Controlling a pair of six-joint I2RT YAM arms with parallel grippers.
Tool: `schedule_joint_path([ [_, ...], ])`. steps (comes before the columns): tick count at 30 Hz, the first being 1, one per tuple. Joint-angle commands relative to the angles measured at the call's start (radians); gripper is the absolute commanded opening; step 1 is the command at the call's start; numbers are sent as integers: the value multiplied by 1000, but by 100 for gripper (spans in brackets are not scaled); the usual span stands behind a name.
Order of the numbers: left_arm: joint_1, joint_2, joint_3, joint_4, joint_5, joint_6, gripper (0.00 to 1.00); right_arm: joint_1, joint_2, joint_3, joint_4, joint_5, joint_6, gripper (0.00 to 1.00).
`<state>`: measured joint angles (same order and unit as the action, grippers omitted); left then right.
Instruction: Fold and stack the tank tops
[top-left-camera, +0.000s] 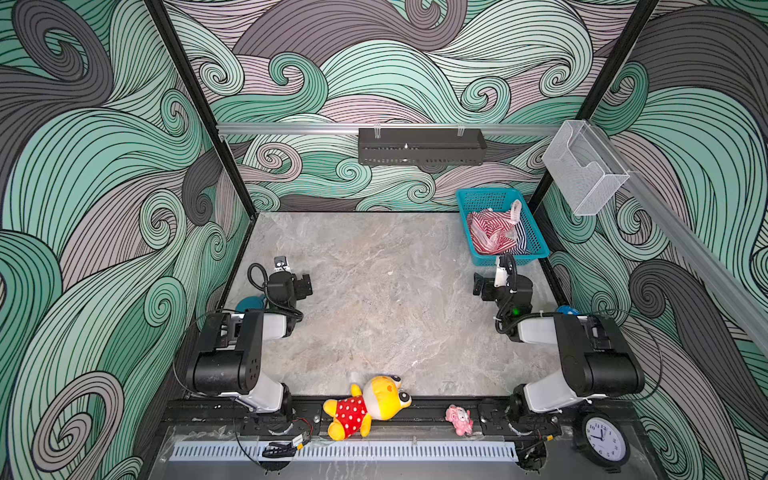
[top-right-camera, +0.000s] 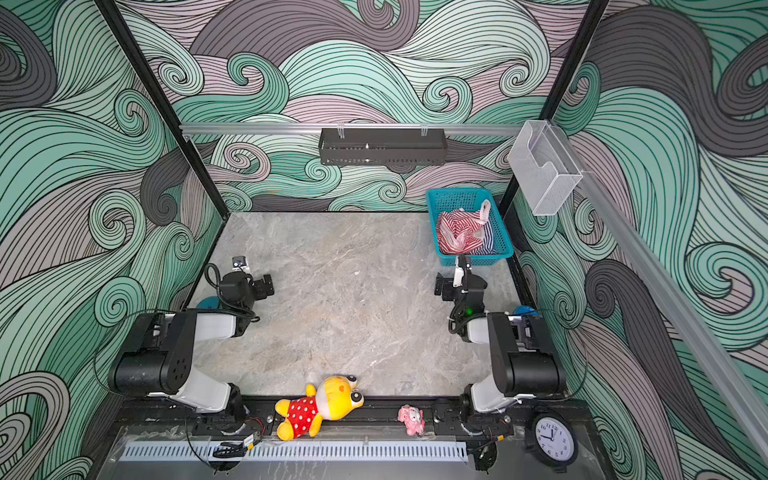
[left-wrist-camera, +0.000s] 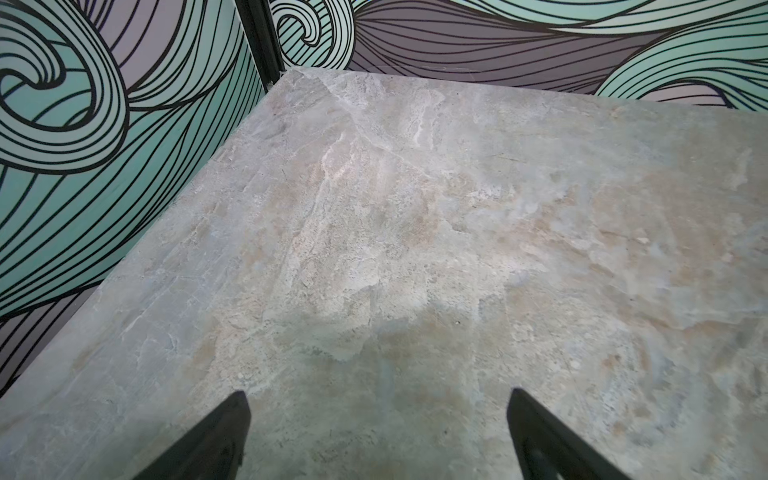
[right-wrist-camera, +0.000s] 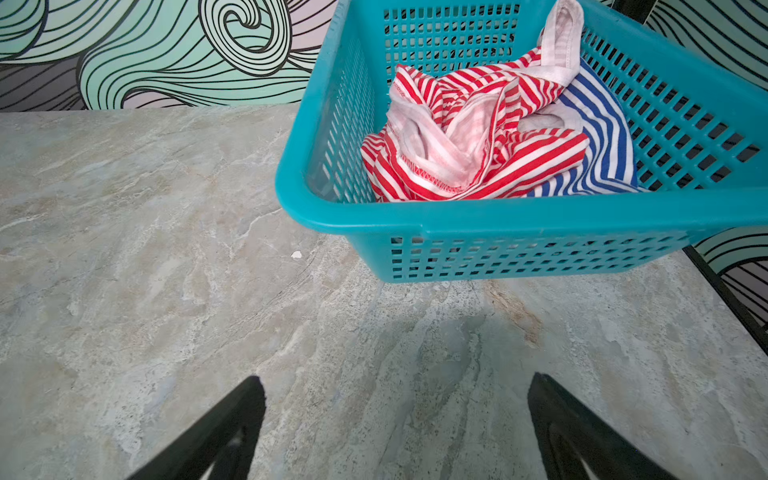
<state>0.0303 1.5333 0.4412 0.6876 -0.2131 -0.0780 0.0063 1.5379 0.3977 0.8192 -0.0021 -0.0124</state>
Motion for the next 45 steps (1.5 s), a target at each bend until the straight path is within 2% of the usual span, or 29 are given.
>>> schedule_joint_path([
  [1, -11, -7, 27, -11, -25, 8, 99, 0, -2, 15, 11, -9, -21, 99],
  [39, -7, -9, 25, -10, -22, 7, 99, -2, -3, 12, 17, -12, -19, 99],
  [41, -8, -12, 23, -7, -18, 8, 99, 3, -21, -4, 48, 27, -13, 99],
  [42, -8, -15, 30, -12, -7, 25, 99, 7, -69, 7, -8, 71, -2, 99],
  [44, -7, -42, 81, -109, 21, 46, 99, 3, -183, 141, -386, 150, 63, 99],
  [45, -7, -55, 143, -237, 40, 53, 99, 3, -212, 221, -551, 192, 99, 99],
])
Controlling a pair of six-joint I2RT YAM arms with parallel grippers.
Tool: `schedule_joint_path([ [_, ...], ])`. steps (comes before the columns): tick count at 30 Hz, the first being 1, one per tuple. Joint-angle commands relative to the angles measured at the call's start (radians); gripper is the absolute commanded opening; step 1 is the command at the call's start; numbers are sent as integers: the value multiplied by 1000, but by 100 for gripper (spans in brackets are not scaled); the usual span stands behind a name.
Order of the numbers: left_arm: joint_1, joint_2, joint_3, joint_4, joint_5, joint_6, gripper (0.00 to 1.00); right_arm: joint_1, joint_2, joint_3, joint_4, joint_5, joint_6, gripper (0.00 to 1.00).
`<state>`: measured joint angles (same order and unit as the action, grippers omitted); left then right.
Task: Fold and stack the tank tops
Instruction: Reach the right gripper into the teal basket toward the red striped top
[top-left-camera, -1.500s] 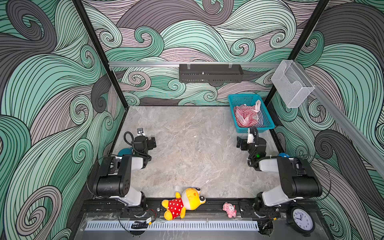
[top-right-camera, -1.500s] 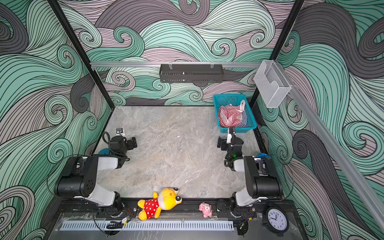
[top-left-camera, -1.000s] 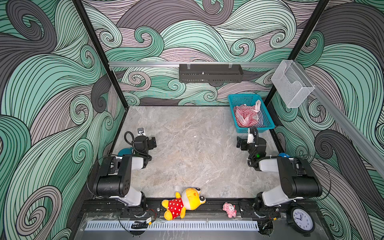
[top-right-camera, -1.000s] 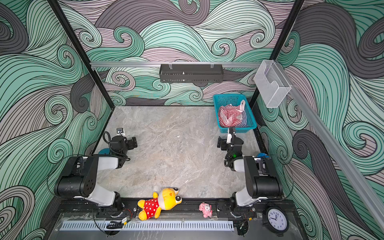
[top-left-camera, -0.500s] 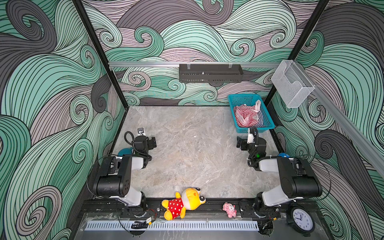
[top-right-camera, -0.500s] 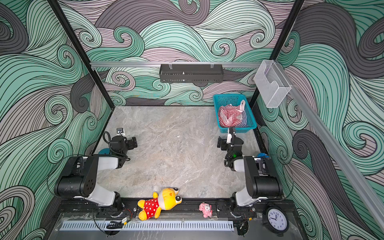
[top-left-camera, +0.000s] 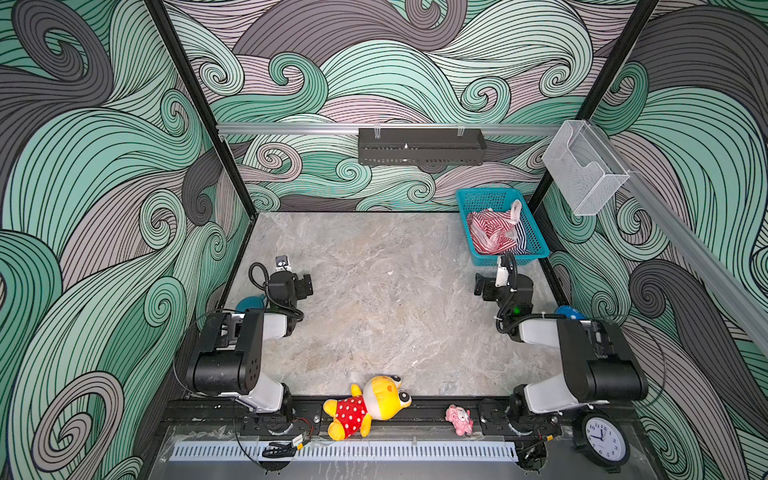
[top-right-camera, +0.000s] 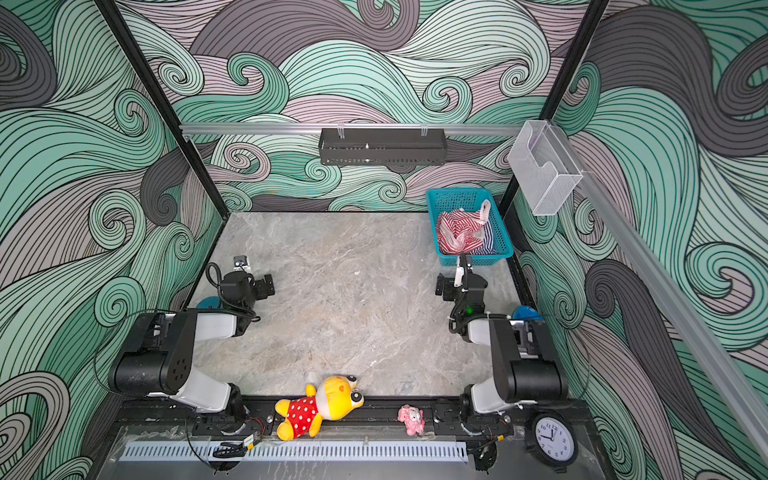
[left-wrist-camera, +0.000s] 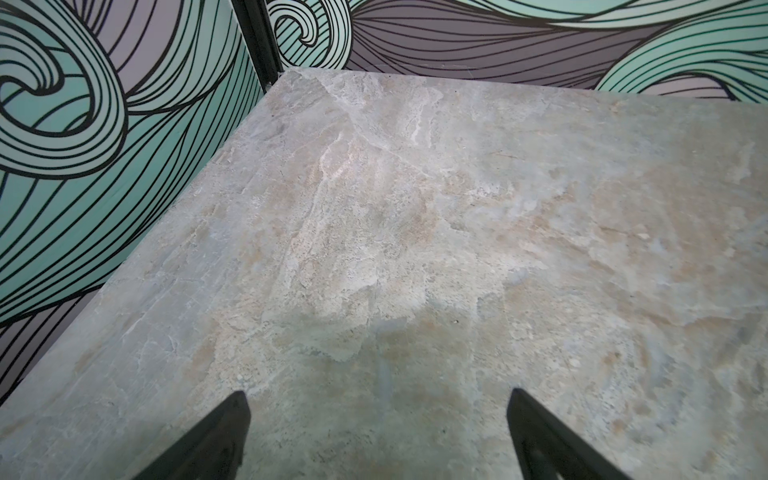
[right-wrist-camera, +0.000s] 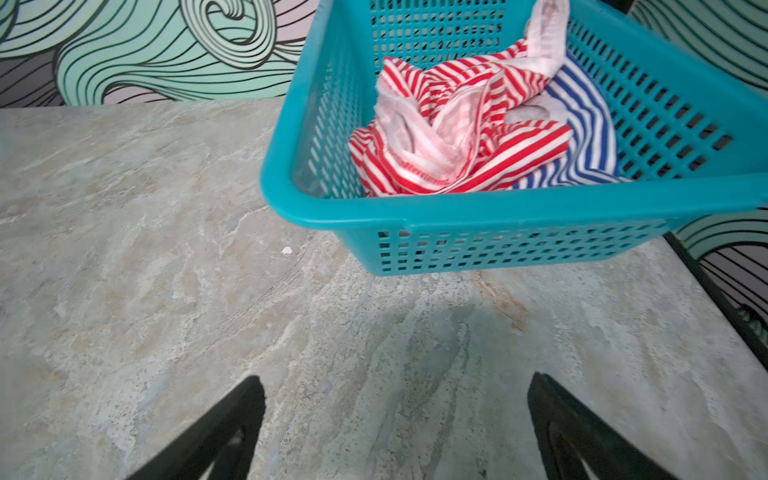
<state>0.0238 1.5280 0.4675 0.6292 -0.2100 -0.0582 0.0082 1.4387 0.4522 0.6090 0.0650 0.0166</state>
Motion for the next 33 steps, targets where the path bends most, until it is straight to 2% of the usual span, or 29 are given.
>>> schedule_joint_path([
  [1, -1, -55, 189, -287, 59, 43, 99, 1, -126, 226, -449, 155, 109, 99],
  [2, -2, -47, 286, -500, 88, 51, 99, 1, -133, 296, -560, 196, 168, 99],
  [6, -1, 85, 648, -1012, 157, 70, 93, 3, -106, 623, -1079, 313, 449, 99],
  [8, -1, 165, 793, -1209, 176, 58, 90, 4, -88, 731, -1189, 303, 470, 99],
  [10, -1, 223, 886, -1321, 219, 57, 88, 0, -70, 792, -1188, 262, 428, 99],
  [13, -2, 250, 944, -1406, 330, 91, 87, -31, 58, 982, -1257, 214, 406, 99],
  [15, -5, 239, 959, -1437, 388, 118, 87, -66, 214, 1178, -1364, 157, 409, 99],
  [19, -13, 199, 965, -1474, 405, 143, 87, -102, 521, 1526, -1512, 37, 386, 99],
  [24, -20, 140, 901, -1468, 393, 175, 87, -111, 874, 1945, -1675, 1, 361, 95],
  [28, -22, 92, 844, -1455, 376, 183, 87, -114, 1031, 2105, -1716, -40, 365, 87],
  [33, -22, 55, 780, -1424, 359, 188, 88, -114, 1096, 2123, -1717, -75, 380, 79],
])
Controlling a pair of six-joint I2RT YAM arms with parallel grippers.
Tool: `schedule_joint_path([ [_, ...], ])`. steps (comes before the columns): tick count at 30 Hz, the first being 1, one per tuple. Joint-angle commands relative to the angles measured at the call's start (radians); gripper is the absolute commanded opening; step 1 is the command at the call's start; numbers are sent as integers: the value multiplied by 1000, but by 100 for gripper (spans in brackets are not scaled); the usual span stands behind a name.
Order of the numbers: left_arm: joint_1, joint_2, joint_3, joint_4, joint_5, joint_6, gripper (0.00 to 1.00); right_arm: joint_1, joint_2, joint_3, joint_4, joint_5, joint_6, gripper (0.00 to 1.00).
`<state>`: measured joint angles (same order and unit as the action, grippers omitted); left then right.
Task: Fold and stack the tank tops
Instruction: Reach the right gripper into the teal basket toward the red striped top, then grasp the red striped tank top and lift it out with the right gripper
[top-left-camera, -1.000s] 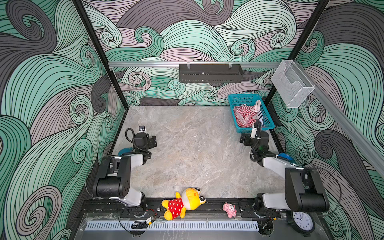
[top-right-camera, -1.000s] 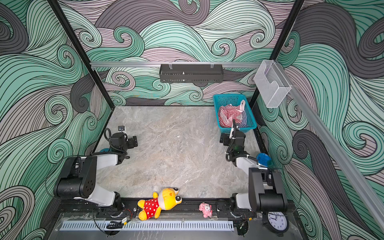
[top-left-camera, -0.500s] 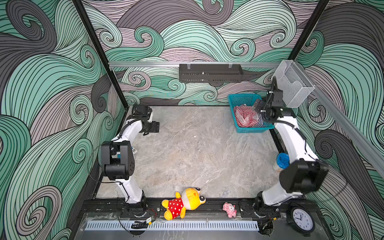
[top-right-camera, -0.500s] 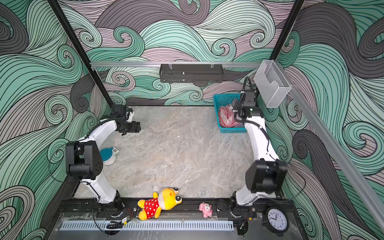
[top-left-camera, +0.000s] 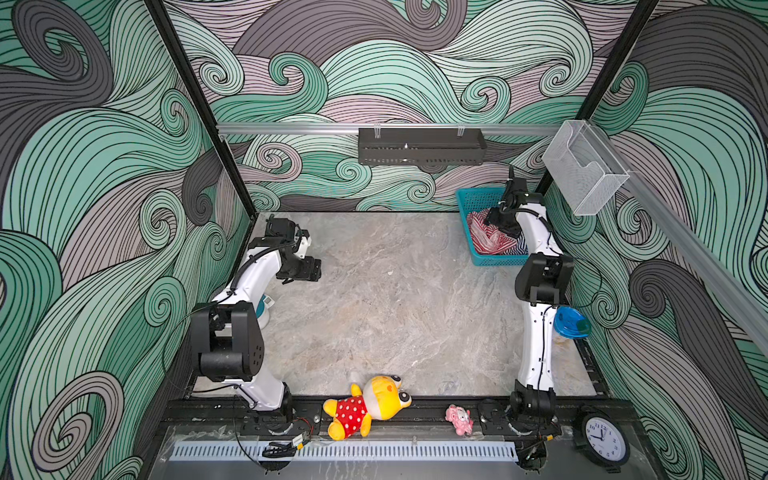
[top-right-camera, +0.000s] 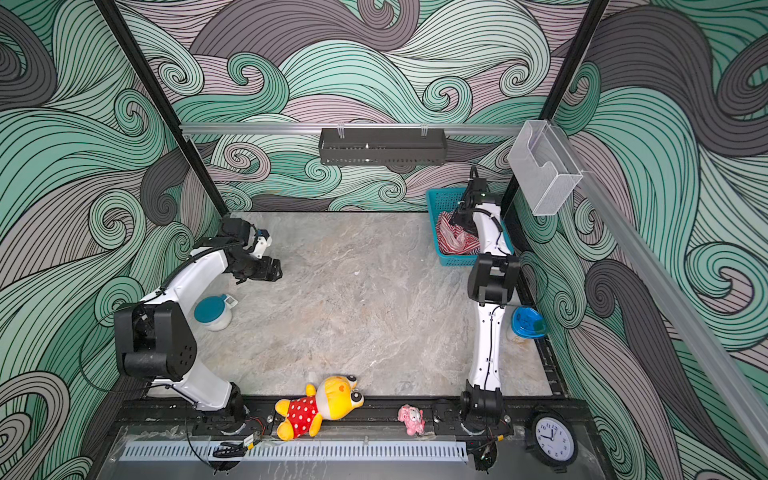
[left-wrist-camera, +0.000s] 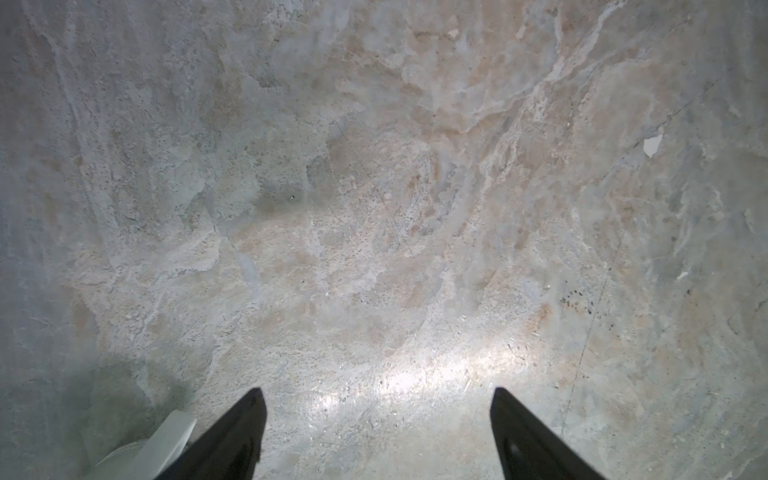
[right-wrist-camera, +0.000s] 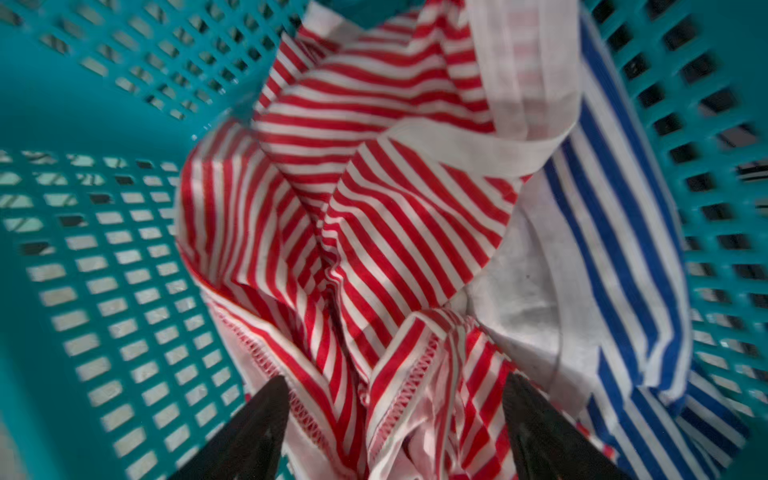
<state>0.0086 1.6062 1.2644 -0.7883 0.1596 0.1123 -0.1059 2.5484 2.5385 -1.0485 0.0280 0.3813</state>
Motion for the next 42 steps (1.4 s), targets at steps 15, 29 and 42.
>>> schedule_joint_path([
  [15, -7, -40, -35, 22, -32, -5, 88, 20, -71, -4, -56, -62, -13, 0],
  [29, -8, -23, 12, 33, -37, 2, 88, 134, -549, 77, -55, -84, -32, 0],
  [42, -7, -33, -23, 73, -48, -19, 88, 438, -834, 55, 176, -280, -18, 0],
])
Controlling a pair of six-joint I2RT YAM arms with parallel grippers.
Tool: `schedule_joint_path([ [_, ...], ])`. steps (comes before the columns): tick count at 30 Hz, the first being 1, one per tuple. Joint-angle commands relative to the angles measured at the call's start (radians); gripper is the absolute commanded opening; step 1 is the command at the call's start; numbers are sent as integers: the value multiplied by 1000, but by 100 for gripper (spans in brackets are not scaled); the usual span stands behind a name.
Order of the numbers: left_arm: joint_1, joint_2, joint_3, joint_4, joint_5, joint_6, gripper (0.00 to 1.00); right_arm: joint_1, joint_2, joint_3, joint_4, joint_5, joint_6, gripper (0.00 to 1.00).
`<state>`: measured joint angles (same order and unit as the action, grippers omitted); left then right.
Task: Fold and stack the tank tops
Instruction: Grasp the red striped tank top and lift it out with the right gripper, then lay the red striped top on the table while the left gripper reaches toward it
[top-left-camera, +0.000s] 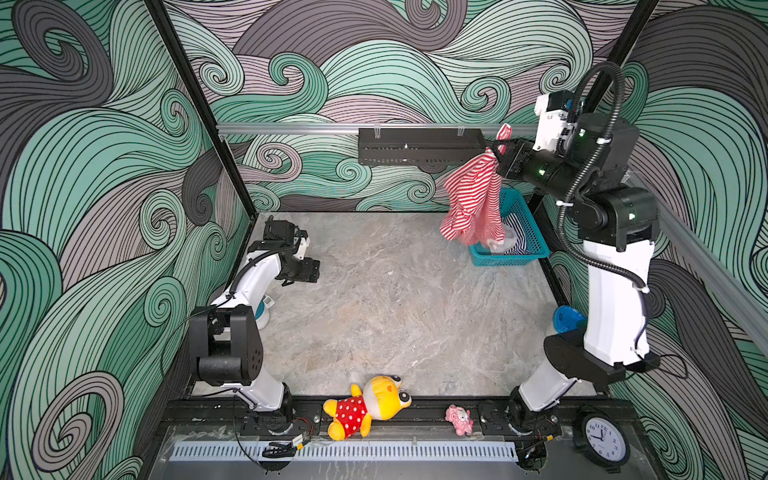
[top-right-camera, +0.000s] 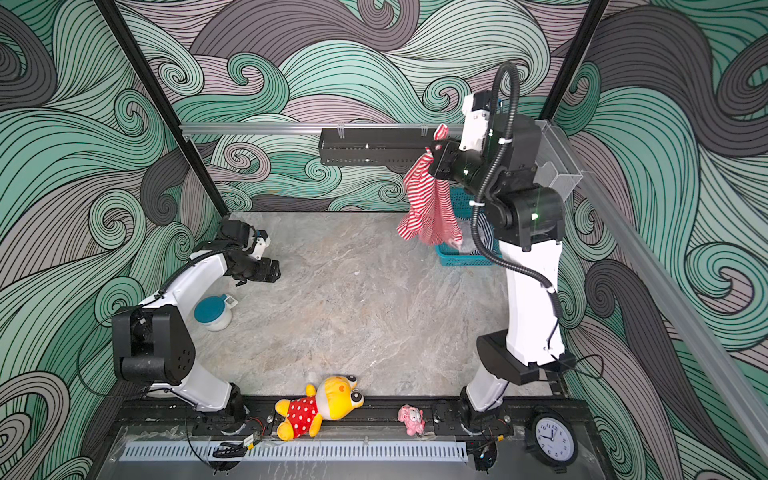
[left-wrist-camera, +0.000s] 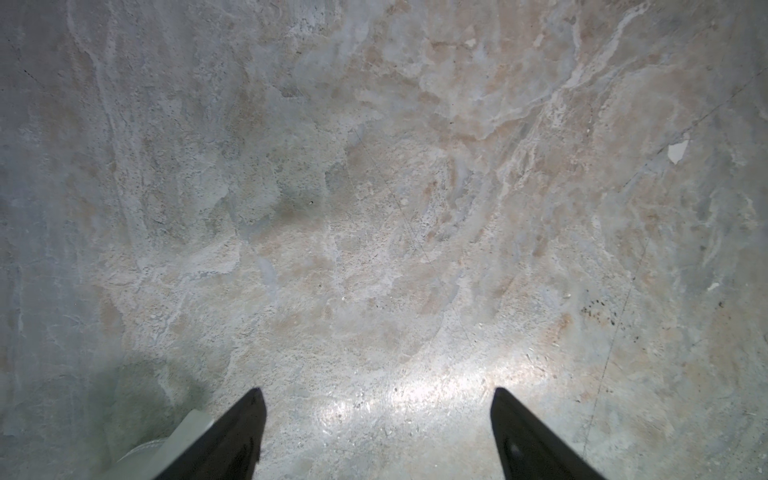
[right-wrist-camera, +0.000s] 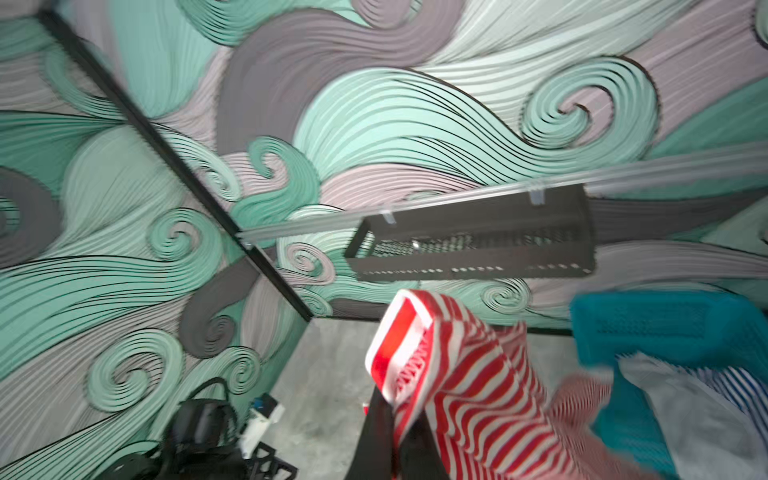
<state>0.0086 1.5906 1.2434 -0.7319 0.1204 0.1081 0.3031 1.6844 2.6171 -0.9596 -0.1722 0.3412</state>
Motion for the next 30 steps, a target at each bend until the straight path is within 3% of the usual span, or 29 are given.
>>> schedule_joint_path([
  [1, -6, -21, -5, 18, -8, -15, 88, 40, 46, -18, 97, -104, 41, 0],
  [6, -6, -40, -17, 21, -14, -16, 88, 120, 208, 55, 142, -248, 145, 0],
  [10, -6, -63, -39, 32, -18, -14, 88, 186, 324, 100, 156, -268, 180, 0],
  [16, -6, -75, -49, 29, 2, -9, 88, 197, 449, 26, 141, -214, 206, 0],
  [21, -7, -38, -29, 6, 100, 20, 89, 208, 553, -3, 110, -216, 196, 0],
  [27, -40, 57, 14, -29, 131, 32, 94, 211, 567, -40, 67, -168, 178, 0],
  [30, -58, 92, 50, -51, 158, 38, 94, 211, 551, -58, -9, -62, 155, 0],
])
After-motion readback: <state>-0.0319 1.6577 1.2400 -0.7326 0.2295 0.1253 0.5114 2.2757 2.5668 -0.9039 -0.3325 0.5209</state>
